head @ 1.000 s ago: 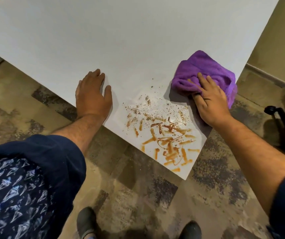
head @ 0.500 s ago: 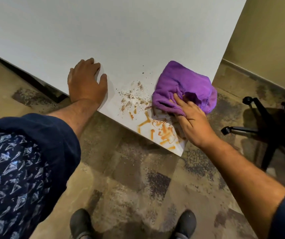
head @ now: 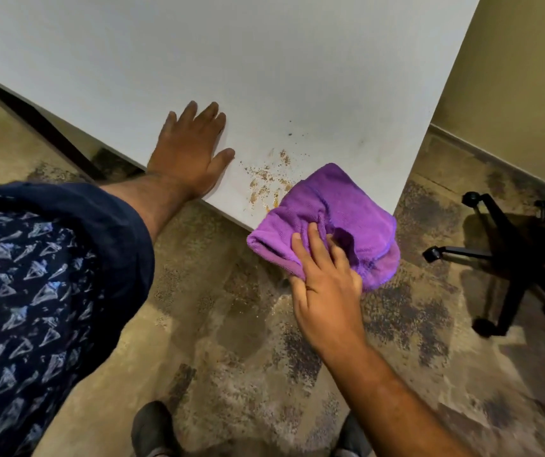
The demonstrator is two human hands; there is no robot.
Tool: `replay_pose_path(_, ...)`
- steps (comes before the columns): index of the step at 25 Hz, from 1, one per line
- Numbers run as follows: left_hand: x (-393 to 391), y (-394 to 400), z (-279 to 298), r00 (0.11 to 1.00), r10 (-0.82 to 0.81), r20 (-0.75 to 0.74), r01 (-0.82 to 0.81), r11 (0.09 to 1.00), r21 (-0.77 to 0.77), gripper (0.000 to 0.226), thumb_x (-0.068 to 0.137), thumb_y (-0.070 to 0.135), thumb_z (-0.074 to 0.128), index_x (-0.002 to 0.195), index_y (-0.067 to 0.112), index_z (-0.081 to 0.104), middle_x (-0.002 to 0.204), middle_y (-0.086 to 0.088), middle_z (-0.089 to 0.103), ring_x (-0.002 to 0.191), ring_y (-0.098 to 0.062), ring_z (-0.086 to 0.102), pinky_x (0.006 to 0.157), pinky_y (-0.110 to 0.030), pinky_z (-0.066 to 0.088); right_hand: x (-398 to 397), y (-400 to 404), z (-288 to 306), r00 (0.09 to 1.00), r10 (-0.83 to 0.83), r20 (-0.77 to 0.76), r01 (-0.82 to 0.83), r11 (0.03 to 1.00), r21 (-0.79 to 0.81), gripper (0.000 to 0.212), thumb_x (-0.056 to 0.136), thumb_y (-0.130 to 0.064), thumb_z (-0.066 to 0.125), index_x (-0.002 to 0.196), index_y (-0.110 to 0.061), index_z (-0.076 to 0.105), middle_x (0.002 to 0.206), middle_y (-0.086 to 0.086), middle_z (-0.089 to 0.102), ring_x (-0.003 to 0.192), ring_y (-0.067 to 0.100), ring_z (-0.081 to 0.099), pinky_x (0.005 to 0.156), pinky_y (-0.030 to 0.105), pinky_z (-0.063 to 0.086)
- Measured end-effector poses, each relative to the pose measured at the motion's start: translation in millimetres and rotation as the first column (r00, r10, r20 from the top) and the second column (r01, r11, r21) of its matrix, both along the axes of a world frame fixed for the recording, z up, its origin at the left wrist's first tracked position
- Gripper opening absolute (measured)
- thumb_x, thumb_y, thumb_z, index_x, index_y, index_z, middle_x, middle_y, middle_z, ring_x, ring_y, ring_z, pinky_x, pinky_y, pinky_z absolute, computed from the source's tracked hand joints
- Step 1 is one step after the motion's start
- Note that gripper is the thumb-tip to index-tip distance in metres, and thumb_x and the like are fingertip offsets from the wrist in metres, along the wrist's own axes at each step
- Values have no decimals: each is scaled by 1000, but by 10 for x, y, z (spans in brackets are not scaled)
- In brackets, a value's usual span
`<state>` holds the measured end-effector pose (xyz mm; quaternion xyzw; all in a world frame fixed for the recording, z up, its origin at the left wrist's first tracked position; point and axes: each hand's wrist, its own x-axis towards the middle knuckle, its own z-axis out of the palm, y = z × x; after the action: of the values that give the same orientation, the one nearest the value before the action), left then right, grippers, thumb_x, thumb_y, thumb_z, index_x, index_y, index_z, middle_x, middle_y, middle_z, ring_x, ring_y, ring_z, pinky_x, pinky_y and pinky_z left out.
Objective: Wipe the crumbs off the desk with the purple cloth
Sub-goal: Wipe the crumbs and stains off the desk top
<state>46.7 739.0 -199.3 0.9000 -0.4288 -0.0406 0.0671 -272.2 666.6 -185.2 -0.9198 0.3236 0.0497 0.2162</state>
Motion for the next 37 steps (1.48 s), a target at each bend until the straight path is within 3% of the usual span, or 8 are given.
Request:
replay_pose_path(3, -45, 29, 19, 1000, 1, -29, -2, 998, -57, 63, 109, 42, 46, 165, 15, 35, 177, -5, 28, 165, -32, 17, 132, -59, 12, 182, -464, 73, 957, 255, -140, -279, 942, -185, 72, 93, -65, 41, 162, -48, 31, 172, -6, 33, 143, 29, 41, 104, 55, 43)
replay_pose_path(6, -53, 30, 28, 998, 4, -60, -9, 996, -84, 61, 110, 42, 47, 164, 17, 37, 177, -3, 29, 166, -28, 16, 133, -57, 9, 237, -874, -13, 876, 413, -248, -465, 860, -209, 80, 95, -77, 29, 167, -50, 7, 181, -4, 6, 166, 33, 9, 126, 71, 15)
replay_pose_path(8, -43, 25, 1, 998, 11, -55, -14, 998, -67, 61, 109, 43, 45, 164, 18, 37, 177, -2, 28, 166, -28, 16, 133, -57, 9, 270, -834, -146, 909, 353, -222, -403, 880, -251, 78, 99, -76, 23, 168, -47, 2, 182, -5, 0, 167, 33, 0, 128, 73, 8)
replay_pose_path(16, 1, 26, 5, 997, 23, -71, -28, 996, -82, 58, 110, 39, 45, 164, 17, 39, 176, -2, 30, 165, -29, 18, 133, -58, 10, 694, -448, -184, 996, 9, -84, -30, 966, -256, 79, 101, -66, 16, 171, -30, 10, 181, -3, 11, 166, 29, 14, 130, 64, 13)
replay_pose_path(23, 4, 38, 26, 989, 32, -144, -52, 989, -137, 54, 109, 29, 46, 161, 17, 45, 174, -3, 36, 164, -28, 23, 134, -57, 10, 1634, -560, -208, 967, -251, 31, 253, 949, -191, 75, 107, -52, 42, 171, -22, 15, 181, 1, 13, 167, 30, 10, 130, 67, 9)
replay_pose_path(28, 30, 43, 14, 984, 52, -170, -86, 977, -197, 57, 104, 15, 50, 160, 16, 46, 170, -5, 42, 162, -28, 30, 134, -54, 13, 2085, -823, -202, 995, -94, 15, 95, 977, -190, 70, 109, -52, 38, 171, -29, 13, 181, -1, 13, 167, 30, 9, 131, 65, 8)
replay_pose_path(32, 27, 44, 2, 974, 70, -213, -120, 965, -232, 69, 94, 3, 53, 161, 14, 43, 165, -9, 47, 159, -29, 34, 135, -48, 13, 1741, -916, -122, 972, 230, 52, -218, 961, -171, 67, 106, -56, 27, 169, -32, 25, 179, -5, 21, 165, 29, 18, 131, 58, 13)
replay_pose_path(37, 41, 31, -35, 982, 61, -178, -100, 971, -218, 61, 93, 4, 55, 153, 16, 55, 162, -8, 50, 157, -30, 38, 134, -51, 15, 1387, -674, -78, 931, 360, 57, -355, 931, -81, 67, 103, -52, 30, 167, -35, 29, 178, -9, 22, 165, 26, 19, 131, 56, 16)
